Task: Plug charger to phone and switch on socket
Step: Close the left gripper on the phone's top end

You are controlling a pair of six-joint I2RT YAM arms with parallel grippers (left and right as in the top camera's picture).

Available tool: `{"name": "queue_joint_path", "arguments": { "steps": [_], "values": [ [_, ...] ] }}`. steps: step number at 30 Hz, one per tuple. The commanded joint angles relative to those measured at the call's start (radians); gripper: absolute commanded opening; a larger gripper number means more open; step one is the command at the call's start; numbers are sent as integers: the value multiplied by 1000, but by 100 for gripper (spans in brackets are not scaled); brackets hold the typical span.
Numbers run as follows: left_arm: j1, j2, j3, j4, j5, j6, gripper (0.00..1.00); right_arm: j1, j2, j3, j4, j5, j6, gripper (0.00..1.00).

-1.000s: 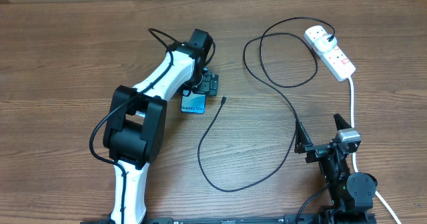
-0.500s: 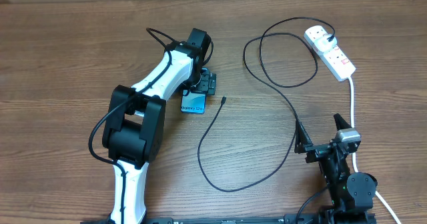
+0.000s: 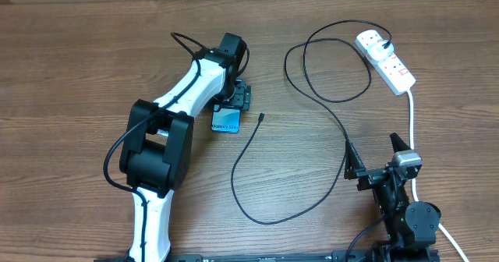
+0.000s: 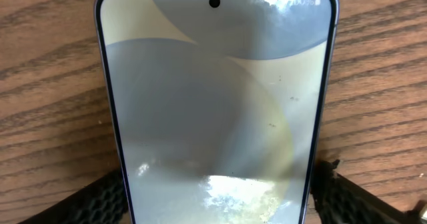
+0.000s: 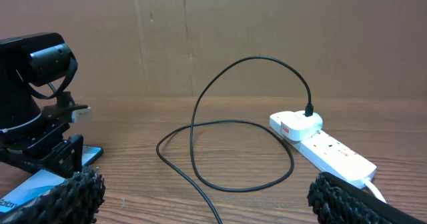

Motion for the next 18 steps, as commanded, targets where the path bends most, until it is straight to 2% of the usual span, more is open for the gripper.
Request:
{"name": "queue_joint_path", "arguments": {
  "steps": [1,18],
  "values": [
    [14,63,-16,-2,-26,0,81,-2,-10,-10,5,10,6,100],
    [14,63,-16,5,-31,0,78,-2,-10,-10,5,10,6,100]
  ]
}}
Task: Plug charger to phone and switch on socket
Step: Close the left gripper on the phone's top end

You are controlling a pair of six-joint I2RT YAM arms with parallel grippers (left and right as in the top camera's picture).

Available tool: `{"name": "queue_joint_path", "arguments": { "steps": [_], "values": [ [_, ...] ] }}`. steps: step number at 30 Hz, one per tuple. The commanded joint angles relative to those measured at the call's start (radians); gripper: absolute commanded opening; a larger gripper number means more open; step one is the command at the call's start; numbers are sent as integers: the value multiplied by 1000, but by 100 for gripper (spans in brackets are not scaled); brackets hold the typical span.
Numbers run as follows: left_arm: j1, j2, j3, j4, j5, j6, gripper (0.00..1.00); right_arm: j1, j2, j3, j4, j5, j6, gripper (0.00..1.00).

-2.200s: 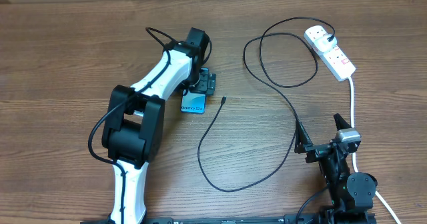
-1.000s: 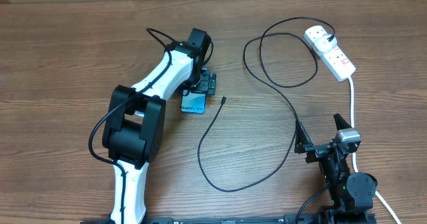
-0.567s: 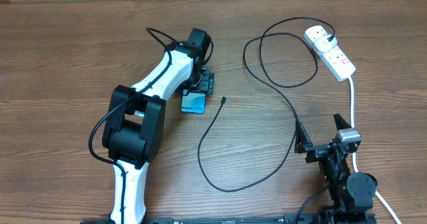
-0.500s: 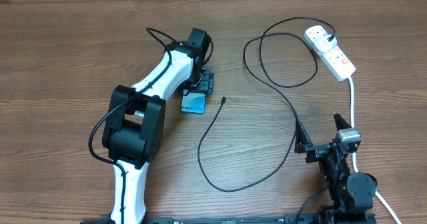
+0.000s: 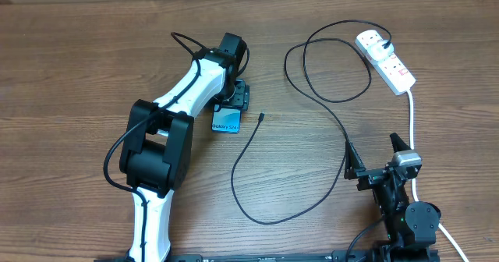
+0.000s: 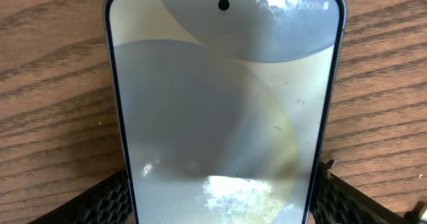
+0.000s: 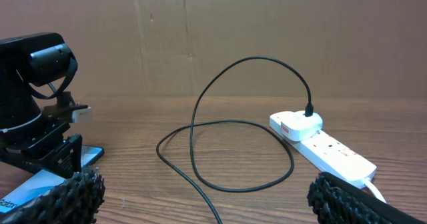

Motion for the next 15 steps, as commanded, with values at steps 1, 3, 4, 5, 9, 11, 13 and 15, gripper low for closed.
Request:
{"name": "queue_joint_path", "arguments": {
  "steps": [1,3,4,5,9,11,13,15],
  "values": [
    [14,63,-16,2,-30,0,77,-2,-10,-10,5,10,6,100],
    [15,63,-16,2,-30,0,76,-2,-10,-10,5,10,6,100],
    [15,63,-16,2,-30,0,76,-2,-10,-10,5,10,6,100],
    [15,63,-16,2,-30,0,77,-2,-10,-10,5,10,6,100],
    [14,63,-16,3,-29,0,76,-2,-10,-10,5,10,6,100],
    [14,63,-16,2,-30,0,75,-2,-10,-10,5,10,6,100],
    [15,63,-16,1,-29,0,75,-2,-10,-10,5,10,6,100],
    [16,61,-14,0,-28,-2,75,-2,-10,-10,5,10,6,100]
  ]
}}
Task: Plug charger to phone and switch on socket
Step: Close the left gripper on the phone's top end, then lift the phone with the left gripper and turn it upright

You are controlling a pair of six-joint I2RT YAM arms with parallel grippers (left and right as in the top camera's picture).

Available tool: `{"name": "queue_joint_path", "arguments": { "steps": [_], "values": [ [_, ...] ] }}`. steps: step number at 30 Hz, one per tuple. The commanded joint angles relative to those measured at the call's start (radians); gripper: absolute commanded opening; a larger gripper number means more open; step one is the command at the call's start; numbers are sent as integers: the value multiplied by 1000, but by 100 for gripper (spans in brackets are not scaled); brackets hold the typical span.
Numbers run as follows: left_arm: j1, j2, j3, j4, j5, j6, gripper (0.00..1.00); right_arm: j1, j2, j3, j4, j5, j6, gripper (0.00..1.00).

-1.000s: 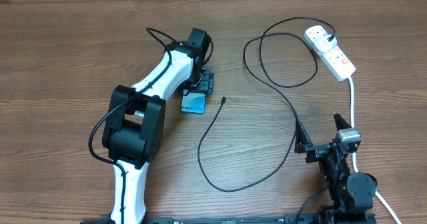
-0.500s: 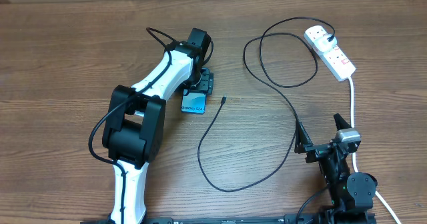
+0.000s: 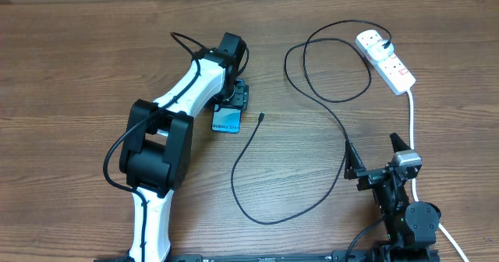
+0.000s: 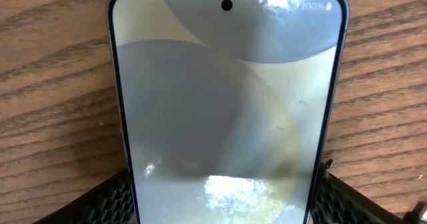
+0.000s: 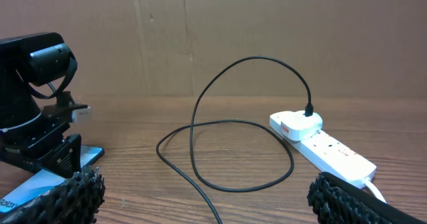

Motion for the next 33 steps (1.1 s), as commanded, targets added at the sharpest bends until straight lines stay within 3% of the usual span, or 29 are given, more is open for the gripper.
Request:
{"name": "queue_joint_path", "arguments": {
  "steps": [1,17,30,33],
  "values": [
    [15,60,-14,-2,-29,-8,75,-2,-10,-10,5,10,6,100],
    [15,57,107,-114,50,-61,74,-2,-10,-10,5,10,6,100],
    [45,57,191,-231,194,-80,70,-2,-10,-10,5,10,6,100],
    [58,57,203,-260,290,-79,70,-2,-10,-10,4,10,6,100]
  ]
}}
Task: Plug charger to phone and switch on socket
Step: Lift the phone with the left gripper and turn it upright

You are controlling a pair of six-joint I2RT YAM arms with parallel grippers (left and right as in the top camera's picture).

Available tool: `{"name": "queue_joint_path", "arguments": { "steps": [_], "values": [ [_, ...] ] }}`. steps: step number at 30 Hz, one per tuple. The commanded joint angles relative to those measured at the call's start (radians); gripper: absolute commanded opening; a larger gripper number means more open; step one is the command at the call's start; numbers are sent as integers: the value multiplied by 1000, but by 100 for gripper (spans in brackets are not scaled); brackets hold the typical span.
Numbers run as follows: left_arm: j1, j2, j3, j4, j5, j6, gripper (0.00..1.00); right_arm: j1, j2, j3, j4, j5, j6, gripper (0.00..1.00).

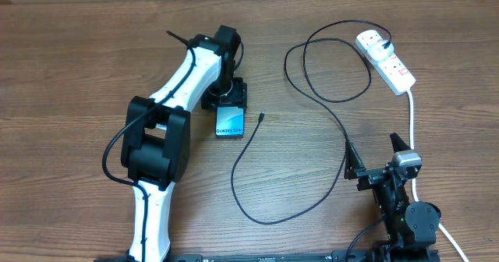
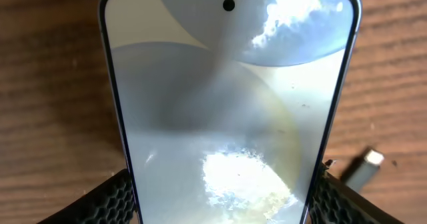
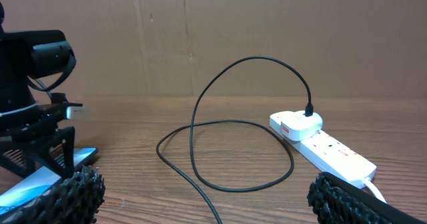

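Observation:
The phone [image 2: 227, 97], screen lit, fills the left wrist view. My left gripper [image 2: 221, 187] is shut on its lower end, a finger against each long edge. In the overhead view the phone [image 1: 229, 123] points toward the front, just left of the black cable's free plug [image 1: 260, 117]. That plug [image 2: 363, 167] shows beside the right finger. The cable runs in loops to a white charger [image 1: 373, 42] seated in the white power strip [image 1: 395, 69]. My right gripper [image 1: 374, 154] stands open near the front right, nothing between its fingers.
Cable loops [image 1: 327, 67] lie across the middle and back right of the wooden table [image 1: 78, 59]. The strip's white lead [image 1: 412, 118] runs down past the right arm. A cardboard wall [image 3: 267, 24] closes off the far side.
My left gripper has swung with the phone, which now lies straighter and closer to the cable plug. The plug tip has come into the left wrist view. The right arm has not moved.
My left gripper was closed around the phone's lower end at each earlier moment, with the phone tilted on the table and shifting only slightly. Now phone and gripper have turned together toward the plug. The right gripper stayed open at the front right throughout.

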Motion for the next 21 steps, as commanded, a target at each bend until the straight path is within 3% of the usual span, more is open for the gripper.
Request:
{"name": "queue_joint_path", "arguments": {
  "steps": [1,9,16,21],
  "values": [
    [27,2,47,-22,157,-18,70,-2,-10,-10,5,10,6,100],
    [117,2,54,-33,650,-18,70,-2,-10,-10,5,10,6,100],
    [181,2,54,-34,994,-20,69,-2,-10,-10,5,10,6,100],
    [209,2,54,-33,1177,-111,69,-2,-10,-10,5,10,6,100]
  ]
}}
